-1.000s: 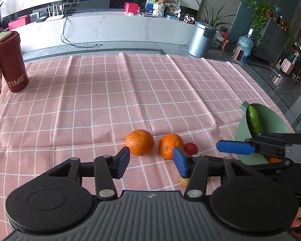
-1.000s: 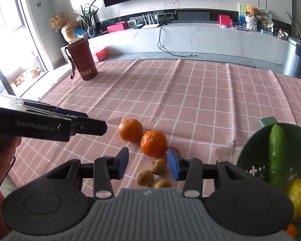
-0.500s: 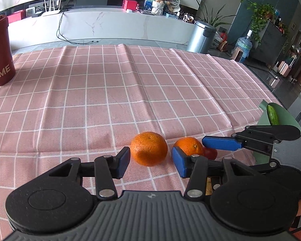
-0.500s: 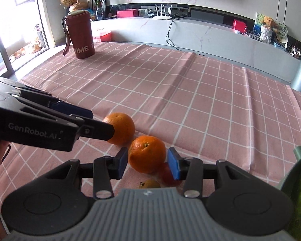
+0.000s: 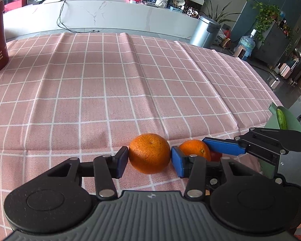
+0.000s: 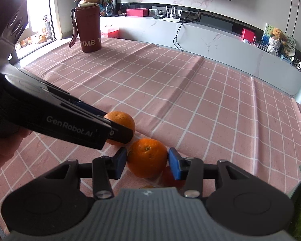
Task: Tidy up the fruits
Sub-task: 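Grasp an orange with the left tool while the right tool grasps another orange, then lower both held oranges into the green colander and open both tools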
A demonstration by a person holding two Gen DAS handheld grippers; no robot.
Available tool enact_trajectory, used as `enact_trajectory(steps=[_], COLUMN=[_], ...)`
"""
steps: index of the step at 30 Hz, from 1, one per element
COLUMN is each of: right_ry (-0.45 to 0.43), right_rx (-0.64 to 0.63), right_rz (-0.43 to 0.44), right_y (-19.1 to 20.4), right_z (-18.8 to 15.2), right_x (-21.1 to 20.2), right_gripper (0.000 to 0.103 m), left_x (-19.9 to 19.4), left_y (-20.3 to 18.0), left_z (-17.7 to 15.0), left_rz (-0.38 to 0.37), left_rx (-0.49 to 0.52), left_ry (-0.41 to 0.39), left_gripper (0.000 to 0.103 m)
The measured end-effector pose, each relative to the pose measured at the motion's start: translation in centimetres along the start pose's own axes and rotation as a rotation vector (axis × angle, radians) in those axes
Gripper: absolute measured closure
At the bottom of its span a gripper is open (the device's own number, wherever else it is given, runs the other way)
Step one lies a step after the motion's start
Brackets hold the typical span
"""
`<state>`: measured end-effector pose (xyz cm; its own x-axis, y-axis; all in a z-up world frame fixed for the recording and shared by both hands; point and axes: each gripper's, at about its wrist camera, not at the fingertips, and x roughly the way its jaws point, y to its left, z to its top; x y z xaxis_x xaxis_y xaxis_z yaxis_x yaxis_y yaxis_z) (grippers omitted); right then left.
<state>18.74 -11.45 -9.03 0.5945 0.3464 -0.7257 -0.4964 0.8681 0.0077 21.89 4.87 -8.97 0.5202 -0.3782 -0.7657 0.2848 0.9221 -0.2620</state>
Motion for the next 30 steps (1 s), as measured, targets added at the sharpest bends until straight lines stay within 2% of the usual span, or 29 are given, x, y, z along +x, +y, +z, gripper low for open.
enact_trajectory(steps=[7,11,17,21,30], right_ry=[-0.009,-0.056,-0.095,-0.099,-0.053], right_rx=[-0.02,-0.024,0.043,0.127,0.238], right_rz=[-0.006,-0.012,-0.004,0.022,-0.012], right_y=[0.1,0.2,-0.1,-0.7,-3.4], right_z=[0.0,0.2,0.4,0.5,-0.7], right_x=[-0.1,-1.1,-3.2,-5.5,-12.8], right_gripper=[0.063,0.064,0.064,0.064,0.064], left_x=[-1.0,-2.6,-5.5,-7.3,-9.3], left_y=[0.3,0.3,-0.8,-2.5,-8.3], left_z=[-0.1,-0.4,-0.8,-0.9,-1.5], left_rz=[0.034,0.047,0.037,0.003,-0.058], left_rx=[-0.025,-0.041,-0.063,-0.062,0.002], left_ry=[-0.015,-0.041,-0.08,-0.111,-0.133], left_gripper=[0.052,0.052,0.052,0.052,0.052])
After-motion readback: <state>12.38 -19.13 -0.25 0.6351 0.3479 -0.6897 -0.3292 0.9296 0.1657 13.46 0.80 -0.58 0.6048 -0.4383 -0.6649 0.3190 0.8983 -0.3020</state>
